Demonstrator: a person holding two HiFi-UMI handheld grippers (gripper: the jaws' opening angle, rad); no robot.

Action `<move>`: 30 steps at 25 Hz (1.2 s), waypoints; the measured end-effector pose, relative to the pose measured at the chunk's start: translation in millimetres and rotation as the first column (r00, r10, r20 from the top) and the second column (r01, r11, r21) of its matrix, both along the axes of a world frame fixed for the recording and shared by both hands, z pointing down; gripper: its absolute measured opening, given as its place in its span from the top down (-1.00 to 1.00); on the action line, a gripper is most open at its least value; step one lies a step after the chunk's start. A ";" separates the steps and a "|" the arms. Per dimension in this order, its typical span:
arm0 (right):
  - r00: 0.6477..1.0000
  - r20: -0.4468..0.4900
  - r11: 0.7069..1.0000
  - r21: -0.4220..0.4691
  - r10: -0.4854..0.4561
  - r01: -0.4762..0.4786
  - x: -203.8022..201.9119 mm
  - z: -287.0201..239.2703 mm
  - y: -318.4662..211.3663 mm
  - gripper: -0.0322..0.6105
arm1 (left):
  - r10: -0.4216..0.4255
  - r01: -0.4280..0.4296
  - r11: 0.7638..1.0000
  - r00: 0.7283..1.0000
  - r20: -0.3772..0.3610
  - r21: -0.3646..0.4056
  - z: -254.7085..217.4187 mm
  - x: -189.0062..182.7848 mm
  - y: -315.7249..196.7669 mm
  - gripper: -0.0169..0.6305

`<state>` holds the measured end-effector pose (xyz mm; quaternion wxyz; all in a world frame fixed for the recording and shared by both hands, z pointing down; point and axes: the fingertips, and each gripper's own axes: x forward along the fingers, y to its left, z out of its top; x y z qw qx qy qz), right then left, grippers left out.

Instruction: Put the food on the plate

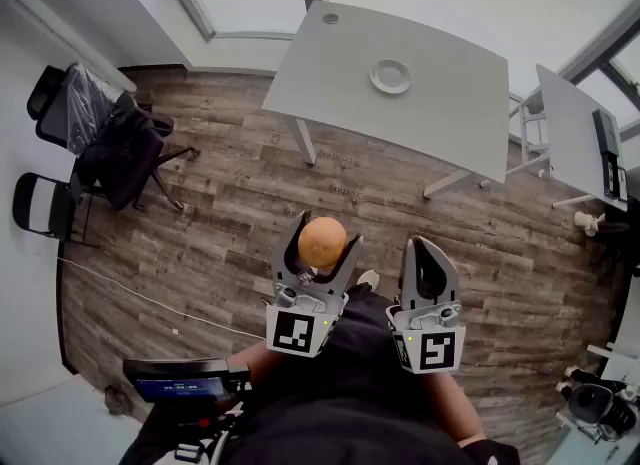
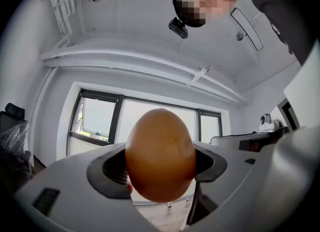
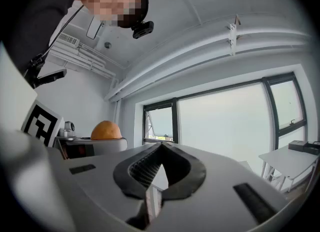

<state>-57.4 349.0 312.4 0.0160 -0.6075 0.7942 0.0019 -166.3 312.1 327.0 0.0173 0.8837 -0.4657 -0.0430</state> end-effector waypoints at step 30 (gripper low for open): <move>0.995 0.045 0.996 -0.008 0.092 -0.092 18.6 5.7 -20.6 0.91 | 0.022 -0.022 0.999 1.000 0.001 -0.040 11.8 2.9 -21.9 -0.01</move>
